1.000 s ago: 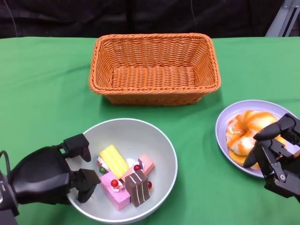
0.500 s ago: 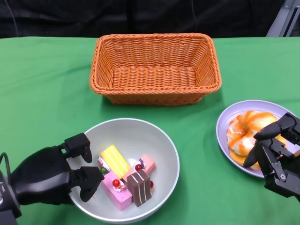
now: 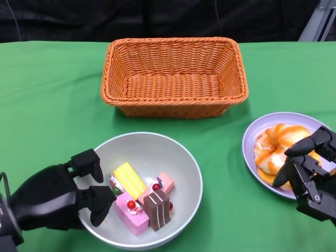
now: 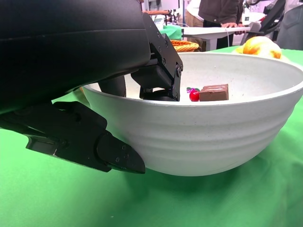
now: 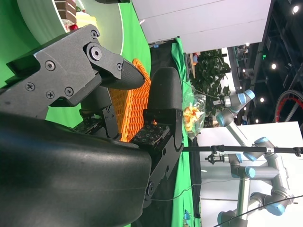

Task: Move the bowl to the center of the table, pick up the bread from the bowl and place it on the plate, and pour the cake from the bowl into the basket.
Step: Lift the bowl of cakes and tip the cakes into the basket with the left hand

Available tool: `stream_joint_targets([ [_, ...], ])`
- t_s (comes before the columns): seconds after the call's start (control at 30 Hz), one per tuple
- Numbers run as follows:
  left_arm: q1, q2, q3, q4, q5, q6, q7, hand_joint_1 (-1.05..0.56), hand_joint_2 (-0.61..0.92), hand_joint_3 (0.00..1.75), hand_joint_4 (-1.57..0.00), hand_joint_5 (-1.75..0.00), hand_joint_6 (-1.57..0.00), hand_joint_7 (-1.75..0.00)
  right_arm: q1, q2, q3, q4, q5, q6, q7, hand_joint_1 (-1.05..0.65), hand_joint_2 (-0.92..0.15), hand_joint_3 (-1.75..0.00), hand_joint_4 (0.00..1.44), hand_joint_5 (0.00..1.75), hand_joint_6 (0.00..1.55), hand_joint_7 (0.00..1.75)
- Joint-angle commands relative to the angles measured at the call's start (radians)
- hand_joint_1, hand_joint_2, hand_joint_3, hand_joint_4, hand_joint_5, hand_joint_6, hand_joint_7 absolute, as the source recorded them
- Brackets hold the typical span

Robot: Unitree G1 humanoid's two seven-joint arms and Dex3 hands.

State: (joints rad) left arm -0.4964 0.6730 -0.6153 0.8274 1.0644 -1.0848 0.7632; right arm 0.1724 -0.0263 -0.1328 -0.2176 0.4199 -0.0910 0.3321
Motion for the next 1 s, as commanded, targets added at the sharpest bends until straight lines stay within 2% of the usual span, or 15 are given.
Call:
stream_joint_targets([
  [0.03, 0.002, 0.006, 0.011, 0.007, -0.024, -0.020, 0.012, -0.11, 0.86, 0.02, -0.81, -1.75, -0.60, -1.75, 0.004, -0.012, -0.014, -0.015, 0.009, -0.005, 0.001, -0.11, -0.59, -0.96, 0.72, 1.59, 0.63, 1.25],
  [0.27, 0.015, -0.003, 0.045, 0.021, -0.110, -0.093, -0.006, -0.11, 0.91, 0.06, -0.81, -1.75, -0.60, -1.75, 0.004, -0.011, -0.011, -0.015, 0.006, -0.002, -0.003, -0.10, -0.61, -0.94, 0.71, 1.60, 0.63, 1.25],
  [0.37, 0.025, -0.006, 0.068, 0.015, -0.154, -0.122, -0.034, -0.13, 0.92, 0.18, -0.83, -1.75, -0.61, -1.75, 0.002, -0.010, -0.010, -0.010, 0.003, -0.007, -0.003, -0.10, -0.61, -0.95, 0.71, 1.60, 0.63, 1.26],
  [0.43, 0.033, -0.007, 0.086, 0.005, -0.189, -0.141, -0.065, -0.13, 0.88, 0.33, -0.83, -1.75, -0.62, -1.75, 0.001, -0.010, -0.010, -0.009, 0.003, -0.007, -0.002, -0.10, -0.61, -0.95, 0.71, 1.60, 0.63, 1.26],
  [0.53, 0.047, -0.009, 0.117, -0.015, -0.235, -0.158, -0.118, -0.13, 0.64, 0.83, -0.84, -1.75, -0.63, -1.75, 0.001, -0.009, -0.009, -0.007, 0.003, -0.006, -0.003, -0.10, -0.61, -0.96, 0.71, 1.60, 0.62, 1.26],
  [0.63, 0.060, -0.019, 0.151, -0.032, -0.287, -0.180, -0.168, -0.12, 0.55, 1.04, -0.87, -1.75, -0.66, -1.74, 0.003, -0.009, -0.008, -0.009, 0.004, -0.004, -0.001, -0.09, -0.61, -0.97, 0.71, 1.59, 0.63, 1.26],
  [0.77, 0.074, -0.034, 0.191, -0.045, -0.339, -0.200, -0.227, -0.11, 0.52, 1.15, -0.88, -1.75, -0.69, -1.68, 0.002, -0.010, -0.008, -0.002, 0.001, -0.011, 0.002, -0.09, -0.61, -0.97, 0.72, 1.60, 0.62, 1.26],
  [0.87, 0.089, -0.040, 0.224, -0.069, -0.379, -0.209, -0.273, -0.11, 0.47, 1.25, -0.90, -1.75, -0.79, -1.50, 0.002, -0.008, -0.007, 0.001, -0.005, -0.014, -0.001, -0.10, -0.60, -0.96, 0.72, 1.60, 0.63, 1.26],
  [1.0, 0.112, -0.056, 0.270, -0.107, -0.422, -0.210, -0.322, -0.09, 0.44, 1.30, -0.92, -1.75, -0.83, -1.48, 0.001, -0.010, -0.007, 0.008, -0.008, -0.019, 0.005, -0.11, -0.61, -0.96, 0.72, 1.59, 0.63, 1.26],
])
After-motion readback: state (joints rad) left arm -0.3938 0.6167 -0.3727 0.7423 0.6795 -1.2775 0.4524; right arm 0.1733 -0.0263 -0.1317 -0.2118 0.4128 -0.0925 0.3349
